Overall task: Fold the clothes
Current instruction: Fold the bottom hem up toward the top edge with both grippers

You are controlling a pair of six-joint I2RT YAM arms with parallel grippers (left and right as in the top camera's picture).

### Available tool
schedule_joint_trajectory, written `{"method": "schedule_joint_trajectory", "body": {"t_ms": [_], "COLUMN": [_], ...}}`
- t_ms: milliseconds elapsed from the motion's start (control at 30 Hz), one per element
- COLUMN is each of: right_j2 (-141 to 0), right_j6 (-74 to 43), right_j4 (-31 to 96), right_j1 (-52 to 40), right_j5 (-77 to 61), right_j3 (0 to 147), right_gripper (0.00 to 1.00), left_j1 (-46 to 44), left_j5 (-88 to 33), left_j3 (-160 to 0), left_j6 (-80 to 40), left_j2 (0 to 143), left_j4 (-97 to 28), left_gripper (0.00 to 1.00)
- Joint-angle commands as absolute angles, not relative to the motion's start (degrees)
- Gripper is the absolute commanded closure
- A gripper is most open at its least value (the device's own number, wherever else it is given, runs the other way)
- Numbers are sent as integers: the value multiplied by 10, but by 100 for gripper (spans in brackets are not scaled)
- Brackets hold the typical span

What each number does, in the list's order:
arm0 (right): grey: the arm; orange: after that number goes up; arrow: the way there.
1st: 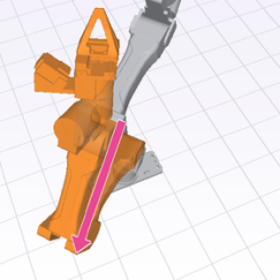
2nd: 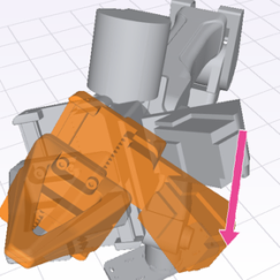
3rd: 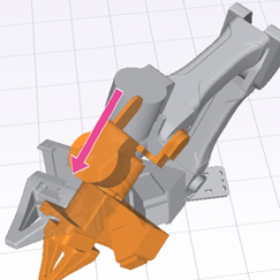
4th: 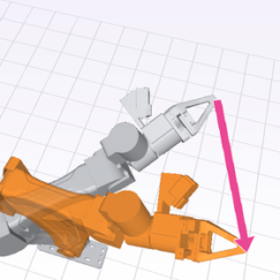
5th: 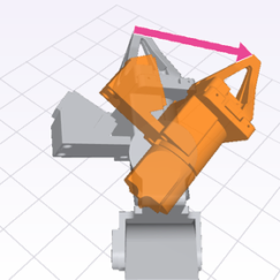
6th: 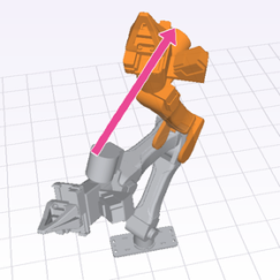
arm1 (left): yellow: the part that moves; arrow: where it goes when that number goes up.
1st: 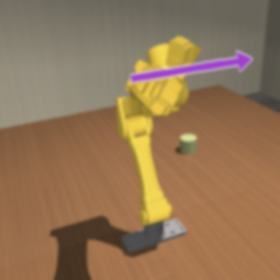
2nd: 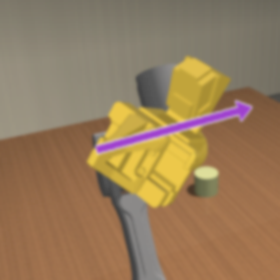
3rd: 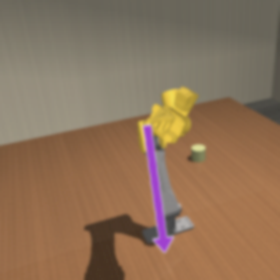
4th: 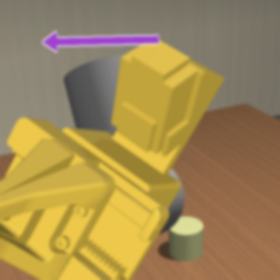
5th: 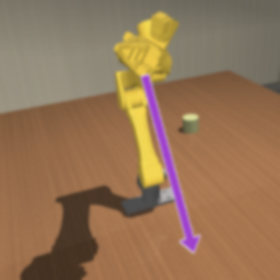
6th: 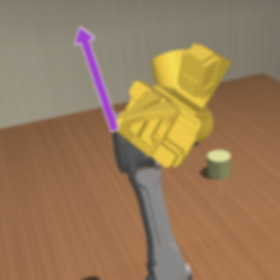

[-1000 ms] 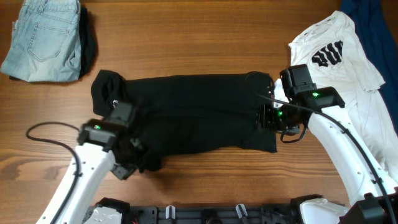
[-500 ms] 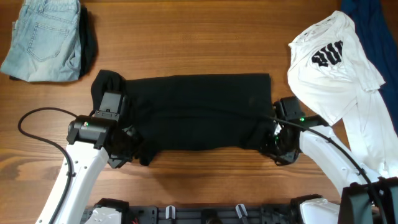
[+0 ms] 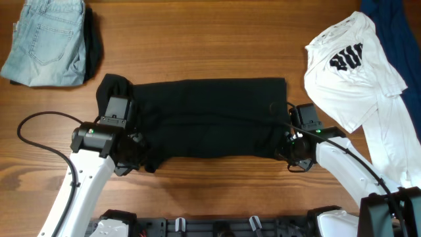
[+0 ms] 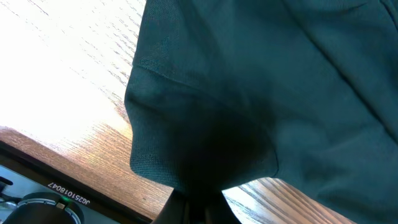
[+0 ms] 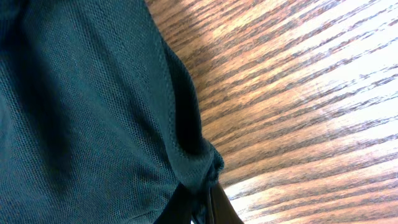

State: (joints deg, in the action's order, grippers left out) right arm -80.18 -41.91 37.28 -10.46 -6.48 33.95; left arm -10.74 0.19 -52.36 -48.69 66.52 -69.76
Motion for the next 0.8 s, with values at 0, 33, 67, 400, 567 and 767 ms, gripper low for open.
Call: {"method": "schedule_joint_trajectory", "body": {"t_ms": [0,33,67,400,567,767], "right_j2": [-783,-770,-755,-736,-760,-874], "right_j6": [-386,-368,-348,-224,-210,-194], "right_j4": [435,460,486,498,402,276], "right_j1": [-96,-88,-80,9,8,1], "right_j5": [-90,-90,-90,-95,-106,-157], "right_j3": [380,401,425,512,520,522], "right_gripper": [96,96,96,96,96,96], "left_j1": [-103,-103,-103,-81,-26,-23], "left_j5": [17,25,36,162,143,130], "left_j3": [-549,-568,-584,-611,-611,-611], "left_j6": [-479,-479,-479,-480,-444,-422], "left_j2": [664,664,664,668,724,846], "left_j4": [-730,-754,-772,-707,-600,-511], "left_gripper": [96,96,96,96,96,96]}}
